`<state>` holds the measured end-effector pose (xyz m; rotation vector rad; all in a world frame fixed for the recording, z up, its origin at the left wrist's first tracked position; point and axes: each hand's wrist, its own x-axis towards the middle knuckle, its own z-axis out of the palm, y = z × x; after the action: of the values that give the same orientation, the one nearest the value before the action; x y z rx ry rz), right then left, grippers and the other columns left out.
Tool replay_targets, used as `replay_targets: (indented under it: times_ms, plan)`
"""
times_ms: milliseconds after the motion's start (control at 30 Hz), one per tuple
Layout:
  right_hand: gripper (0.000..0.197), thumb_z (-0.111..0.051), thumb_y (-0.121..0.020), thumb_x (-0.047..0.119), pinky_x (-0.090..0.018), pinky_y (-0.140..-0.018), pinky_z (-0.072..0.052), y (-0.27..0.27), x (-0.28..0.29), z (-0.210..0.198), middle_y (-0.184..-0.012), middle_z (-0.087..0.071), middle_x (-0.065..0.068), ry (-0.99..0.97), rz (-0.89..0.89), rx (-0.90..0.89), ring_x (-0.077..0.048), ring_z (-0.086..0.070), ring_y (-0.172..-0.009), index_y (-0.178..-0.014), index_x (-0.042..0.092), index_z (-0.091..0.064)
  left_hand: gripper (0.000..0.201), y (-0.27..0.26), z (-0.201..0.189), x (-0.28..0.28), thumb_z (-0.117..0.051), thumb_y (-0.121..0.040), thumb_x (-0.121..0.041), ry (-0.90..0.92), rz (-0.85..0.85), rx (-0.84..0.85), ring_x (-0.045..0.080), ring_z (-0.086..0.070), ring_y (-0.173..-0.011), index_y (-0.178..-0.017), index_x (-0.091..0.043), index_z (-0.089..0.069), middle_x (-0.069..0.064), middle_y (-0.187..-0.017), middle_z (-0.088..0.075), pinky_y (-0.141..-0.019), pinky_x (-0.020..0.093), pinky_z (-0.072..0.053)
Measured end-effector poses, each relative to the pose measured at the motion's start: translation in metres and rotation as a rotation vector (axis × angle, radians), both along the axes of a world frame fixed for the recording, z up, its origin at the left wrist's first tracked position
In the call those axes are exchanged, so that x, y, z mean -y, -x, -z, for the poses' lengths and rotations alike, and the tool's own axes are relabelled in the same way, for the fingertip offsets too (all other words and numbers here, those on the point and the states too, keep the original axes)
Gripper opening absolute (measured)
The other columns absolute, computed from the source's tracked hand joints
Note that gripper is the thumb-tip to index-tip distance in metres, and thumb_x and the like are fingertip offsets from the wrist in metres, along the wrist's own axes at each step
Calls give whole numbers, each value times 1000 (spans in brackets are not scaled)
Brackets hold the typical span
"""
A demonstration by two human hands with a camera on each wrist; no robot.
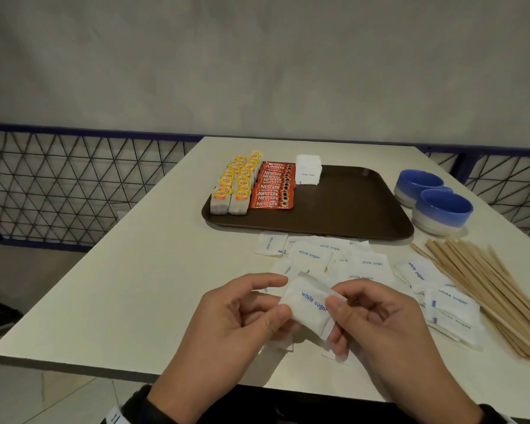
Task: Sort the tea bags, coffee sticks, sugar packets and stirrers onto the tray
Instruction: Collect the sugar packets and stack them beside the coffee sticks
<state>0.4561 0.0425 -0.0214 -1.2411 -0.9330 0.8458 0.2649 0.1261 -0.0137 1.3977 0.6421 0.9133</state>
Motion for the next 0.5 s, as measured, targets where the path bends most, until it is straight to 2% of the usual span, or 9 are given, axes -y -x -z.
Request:
replay_targets:
  times_ms: [133,167,233,300,367,400,500]
  plan:
    - [62,-87,-58,65,-41,-55,-49,-1,-1,-2,-61,-64,-25,-8,-11,13,-37,-59,-50,-87,12,-77,26,0,-1,-1,-62,-92,10,38,-19,34,39,-76,-79,-110,-6,-71,24,-83,-74,-72,39,-64]
    - [61,-88,-58,64,-41,-55,-49,0,0,-2,-61,-64,-25,-6,-5,13,-38,-59,-50,-87,12,-77,26,-1,-2,-1,-61,-92,10,43,-27,34,39,-76,-78,-110,-6,-71,26,-82,-74,-72,38,-64]
    - [36,-84,-70,44,-41,-55,-48,1,0,-3,-59,-62,-27,-12,4,0,-36,-57,-49,-85,11,-77,24,-1,-4,0,-58,-95,7,54,-45,38,39,-76,-77,-110,-6,-71,29,-82,-72,-70,36,-63]
    - [17,-75,-77,26,-41,-55,-48,2,0,-4,-58,-61,-29,-8,5,-3,-33,-56,-48,-84,11,-77,19,-1,-7,1,-61,-95,-2,50,-51,39,37,-76,-77,-111,-8,-71,27,-83,-73,-71,35,-63]
    - [13,-73,-78,22,-40,-55,-48,3,1,-4,-58,-61,-30,-2,-7,4,-33,-56,-47,-84,11,-77,26,-1,-7,1,-75,-86,-15,27,-20,5,38,-75,-79,-112,-12,-71,19,-83,-76,-74,38,-64]
    - [13,-73,-78,22,-40,-55,-48,5,1,-5,-58,-61,-30,2,-10,6,-33,-56,-47,-84,12,-77,32,-1,-6,1,-81,-81,-16,9,2,-28,39,-74,-80,-112,-14,-72,15,-84,-77,-77,41,-63]
    - [11,-74,-78,21,-40,-53,-48,7,2,-8,-58,-61,-30,16,-8,6,-33,-54,-45,-83,12,-77,31,-2,-6,1,-81,-80,-1,-17,18,-77,36,-73,-75,-106,-16,-76,13,-84,-78,-76,39,-60]
